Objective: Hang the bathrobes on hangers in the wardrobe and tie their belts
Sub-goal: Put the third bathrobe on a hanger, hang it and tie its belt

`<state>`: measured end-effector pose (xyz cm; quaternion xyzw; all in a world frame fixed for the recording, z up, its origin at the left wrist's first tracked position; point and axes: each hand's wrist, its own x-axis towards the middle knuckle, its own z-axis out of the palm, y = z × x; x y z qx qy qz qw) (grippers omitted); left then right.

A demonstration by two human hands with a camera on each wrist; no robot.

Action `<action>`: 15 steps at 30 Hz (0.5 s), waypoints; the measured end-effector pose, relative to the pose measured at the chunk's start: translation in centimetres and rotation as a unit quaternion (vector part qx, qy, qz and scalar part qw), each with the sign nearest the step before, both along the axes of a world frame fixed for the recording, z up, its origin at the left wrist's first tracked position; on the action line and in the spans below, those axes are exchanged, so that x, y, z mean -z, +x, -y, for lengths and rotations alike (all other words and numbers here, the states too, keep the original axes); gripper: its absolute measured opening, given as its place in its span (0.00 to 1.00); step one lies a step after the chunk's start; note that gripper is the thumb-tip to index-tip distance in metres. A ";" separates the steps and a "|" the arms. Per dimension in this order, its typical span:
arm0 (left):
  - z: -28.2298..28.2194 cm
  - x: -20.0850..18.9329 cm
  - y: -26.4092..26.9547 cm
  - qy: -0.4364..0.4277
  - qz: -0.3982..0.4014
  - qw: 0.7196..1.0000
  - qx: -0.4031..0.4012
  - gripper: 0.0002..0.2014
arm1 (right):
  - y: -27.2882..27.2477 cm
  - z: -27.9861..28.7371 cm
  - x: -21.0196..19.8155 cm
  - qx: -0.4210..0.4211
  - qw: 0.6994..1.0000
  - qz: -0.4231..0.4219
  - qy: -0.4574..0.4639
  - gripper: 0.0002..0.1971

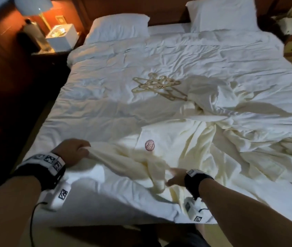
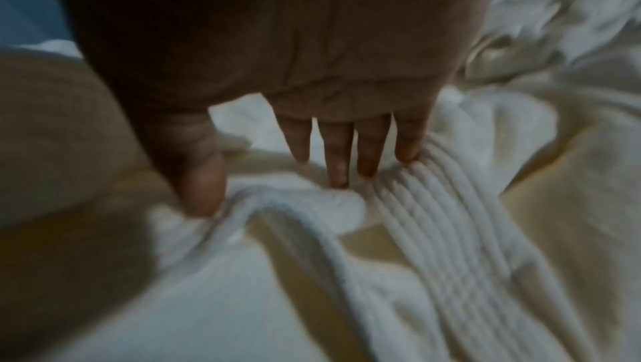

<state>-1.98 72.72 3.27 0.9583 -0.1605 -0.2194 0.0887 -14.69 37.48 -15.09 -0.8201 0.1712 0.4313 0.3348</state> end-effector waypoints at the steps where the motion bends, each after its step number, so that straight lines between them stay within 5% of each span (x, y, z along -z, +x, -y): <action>1: -0.3 -0.5 0.5 -0.012 0.022 1.000 -0.016 0.32 | -0.2 -1.7 0.6 -0.002 1.000 -0.009 0.029 0.54; 4: 0.3 -1.6 1.6 -0.037 0.079 0.992 -0.093 0.25 | -0.3 -7.1 -1.2 -0.039 0.995 0.018 0.093 0.53; 7: 2.1 -1.6 1.9 -0.106 0.132 0.974 -0.153 0.23 | 1.4 -10.4 -2.9 -0.068 0.989 0.094 0.096 0.30; 10: 2.6 -0.1 1.2 -0.131 0.080 0.970 -0.189 0.29 | 5.0 -11.3 -4.2 -0.007 0.980 0.136 0.142 0.13; 15: 2.0 3.9 -2.1 -0.025 -0.041 0.978 -0.204 0.26 | 9.2 -7.9 -4.5 -0.061 0.979 0.156 0.115 0.23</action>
